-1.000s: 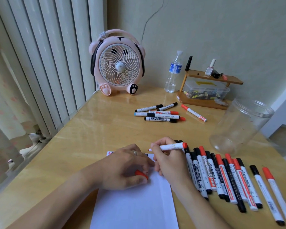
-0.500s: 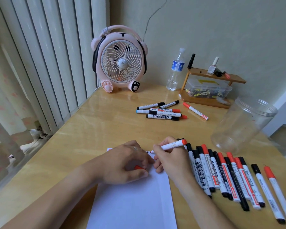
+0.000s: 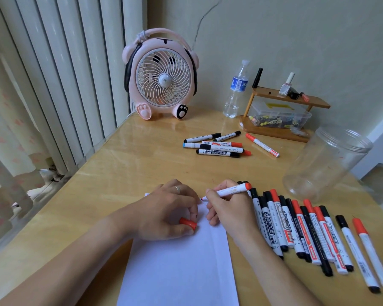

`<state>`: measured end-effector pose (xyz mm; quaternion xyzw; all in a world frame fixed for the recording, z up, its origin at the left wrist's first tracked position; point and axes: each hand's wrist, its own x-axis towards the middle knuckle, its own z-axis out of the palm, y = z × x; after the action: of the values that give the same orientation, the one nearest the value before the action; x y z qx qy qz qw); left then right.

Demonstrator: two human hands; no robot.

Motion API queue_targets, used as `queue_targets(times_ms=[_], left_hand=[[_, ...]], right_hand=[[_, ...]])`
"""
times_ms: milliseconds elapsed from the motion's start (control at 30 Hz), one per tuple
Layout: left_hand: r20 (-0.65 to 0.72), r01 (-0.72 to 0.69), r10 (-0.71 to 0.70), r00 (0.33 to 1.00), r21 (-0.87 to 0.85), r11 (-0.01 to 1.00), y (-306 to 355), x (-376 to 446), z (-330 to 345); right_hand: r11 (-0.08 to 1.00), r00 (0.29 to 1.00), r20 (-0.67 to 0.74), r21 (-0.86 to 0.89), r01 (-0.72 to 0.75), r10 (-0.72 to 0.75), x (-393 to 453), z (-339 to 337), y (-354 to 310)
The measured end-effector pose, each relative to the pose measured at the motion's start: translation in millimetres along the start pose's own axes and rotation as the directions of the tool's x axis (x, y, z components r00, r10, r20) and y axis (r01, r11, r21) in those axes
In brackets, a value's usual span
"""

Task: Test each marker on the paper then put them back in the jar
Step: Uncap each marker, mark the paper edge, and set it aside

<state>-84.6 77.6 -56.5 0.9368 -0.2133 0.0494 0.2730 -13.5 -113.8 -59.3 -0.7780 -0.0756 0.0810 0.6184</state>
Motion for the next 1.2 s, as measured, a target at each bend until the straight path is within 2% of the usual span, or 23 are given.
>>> queue_targets(times_ms=[233, 333, 433, 567, 1200], left_hand=[[-0.150, 0.211, -0.194, 0.969, 0.105, 0.972, -11, -1, 0], [-0.091, 0.285, -0.275, 0.957, 0.128, 0.950, -13, -1, 3], [-0.005, 0.289, -0.293, 0.956, 0.178, 0.941, -13, 0, 5], [0.043, 0.302, -0.315, 0.948, 0.190, 0.934, -11, 1, 3], [0.051, 0.314, -0.326, 0.944, 0.163, 0.935, -14, 2, 4]], right_hand=[[1.000, 1.000, 0.003, 0.002, -0.021, 0.021, -2, 0, -3], [1.000, 1.000, 0.007, -0.006, -0.020, 0.020, -3, -1, -3], [1.000, 1.000, 0.007, -0.015, -0.013, 0.014, -2, 0, -2], [1.000, 1.000, 0.004, -0.009, -0.009, 0.009, -1, 0, -1], [1.000, 1.000, -0.004, -0.013, -0.021, 0.021, -2, 0, -2]])
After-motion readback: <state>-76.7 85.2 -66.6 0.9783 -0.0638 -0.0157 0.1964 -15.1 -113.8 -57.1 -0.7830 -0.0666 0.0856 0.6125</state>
